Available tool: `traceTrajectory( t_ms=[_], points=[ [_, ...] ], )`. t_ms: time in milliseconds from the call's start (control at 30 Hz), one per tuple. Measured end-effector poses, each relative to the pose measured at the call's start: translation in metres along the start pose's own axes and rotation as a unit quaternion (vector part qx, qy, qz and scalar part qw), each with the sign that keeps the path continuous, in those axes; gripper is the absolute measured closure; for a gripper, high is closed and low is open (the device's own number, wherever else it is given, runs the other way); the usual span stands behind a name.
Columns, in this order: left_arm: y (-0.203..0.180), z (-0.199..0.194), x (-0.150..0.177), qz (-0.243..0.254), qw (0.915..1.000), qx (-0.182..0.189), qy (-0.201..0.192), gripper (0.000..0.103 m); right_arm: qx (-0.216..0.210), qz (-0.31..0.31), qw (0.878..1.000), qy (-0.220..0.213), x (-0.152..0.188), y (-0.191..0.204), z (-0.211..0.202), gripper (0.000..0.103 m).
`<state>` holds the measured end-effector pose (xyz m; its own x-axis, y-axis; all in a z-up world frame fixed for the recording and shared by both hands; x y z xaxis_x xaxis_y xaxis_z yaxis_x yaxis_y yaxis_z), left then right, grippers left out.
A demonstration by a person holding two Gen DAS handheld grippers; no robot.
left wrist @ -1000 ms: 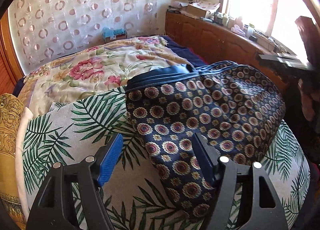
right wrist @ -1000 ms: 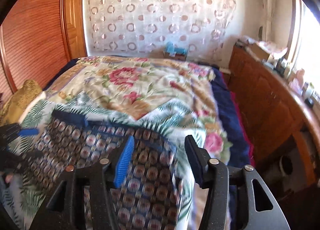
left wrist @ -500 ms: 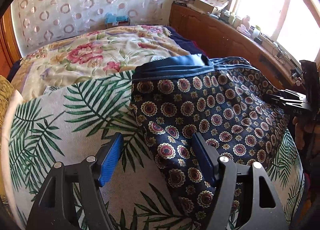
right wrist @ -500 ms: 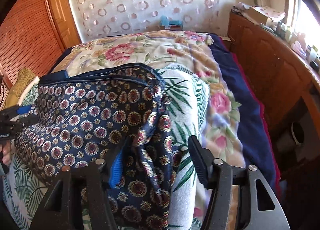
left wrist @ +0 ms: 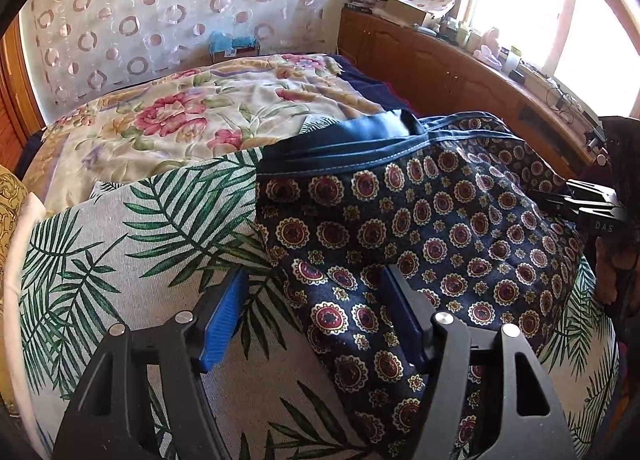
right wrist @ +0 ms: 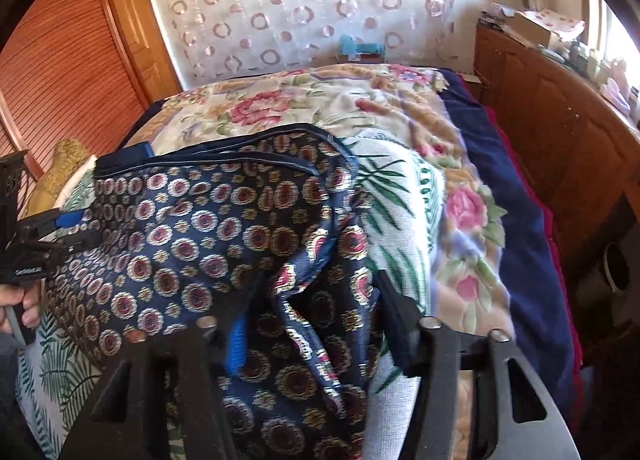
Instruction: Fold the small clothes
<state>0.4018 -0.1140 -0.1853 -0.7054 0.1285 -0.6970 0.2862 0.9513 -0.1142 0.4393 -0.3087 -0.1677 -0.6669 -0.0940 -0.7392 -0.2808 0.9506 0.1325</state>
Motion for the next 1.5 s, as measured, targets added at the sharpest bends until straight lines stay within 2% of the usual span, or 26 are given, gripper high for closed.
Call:
traceTrajectory(
  t_ms=[100,233,300,333,400,467,567,633,800,933,1067,1167,1300,1500],
  points=[
    [-0.002,0.0,-0.002,-0.009,0.9999,0.014,-0.001,0.046,-0.01,-0.001,1.0,-0.001,0.001,0.001,-0.001,0.068],
    [-0.002,0.001,-0.006,-0.028,0.9991,0.032,-0.001,0.056,-0.012,-0.001,1.0,-0.01,0.003,-0.002,-0.002,0.071],
    [-0.001,0.004,-0.008,-0.036,0.9987,0.037,-0.001,0.07,-0.011,-0.001,1.0,-0.01,0.003,-0.002,-0.002,0.073],
    [0.0,0.005,-0.009,-0.039,0.9985,0.039,-0.002,0.073,-0.013,-0.001,1.0,-0.01,0.004,-0.002,-0.001,0.077],
    [0.0,0.006,-0.01,-0.044,0.9981,0.043,0.002,0.087,-0.023,0.002,1.0,-0.009,0.005,0.001,-0.001,0.084],
    [-0.003,0.005,-0.01,-0.04,0.9981,0.045,0.005,0.095,-0.026,-0.001,1.0,-0.01,0.005,0.004,-0.002,0.088],
    [-0.01,-0.003,-0.011,-0.02,0.9991,0.037,-0.005,0.097,-0.008,-0.02,1.0,-0.019,0.003,0.008,-0.009,0.092],
    [-0.013,-0.017,-0.016,-0.016,0.9989,0.036,-0.025,0.098,0.001,-0.029,0.999,-0.033,0.0,0.013,-0.018,0.093],
    [-0.018,-0.064,-0.029,-0.023,0.9951,0.058,-0.077,0.098,-0.001,-0.043,0.996,-0.072,-0.017,0.029,-0.045,0.093],
    [-0.014,-0.104,-0.035,-0.025,0.9908,0.06,-0.119,0.098,-0.005,-0.083,0.992,-0.095,-0.033,0.06,-0.062,0.094],
    [0.006,-0.145,-0.032,-0.033,0.9862,0.05,-0.154,0.098,-0.027,-0.118,0.986,-0.111,-0.046,0.104,-0.069,0.094],
    [0.032,-0.177,-0.025,-0.048,0.9828,0.032,-0.175,0.098,-0.055,-0.144,0.981,-0.12,-0.058,0.144,-0.066,0.094],
    [0.077,-0.216,-0.011,-0.069,0.9768,-0.008,-0.203,0.098,-0.089,-0.178,0.972,-0.127,-0.073,0.196,-0.052,0.094],
    [0.156,-0.257,0.023,-0.112,0.9632,-0.089,-0.228,0.098,-0.146,-0.228,0.954,-0.127,-0.103,0.291,-0.01,0.094]
  ],
)
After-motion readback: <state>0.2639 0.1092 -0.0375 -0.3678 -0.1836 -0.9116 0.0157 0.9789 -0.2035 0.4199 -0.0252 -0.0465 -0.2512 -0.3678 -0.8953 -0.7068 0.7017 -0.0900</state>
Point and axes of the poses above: each gripper's, at about its wrist camera, not at the fingertips, and z roughly the way its jaws point, y to its left, x to its underside, the point moved 9 cm from there along z, roughly the way its jaws point, and after that the axes turned 5 degrees about -y, right-handed, at the moved point
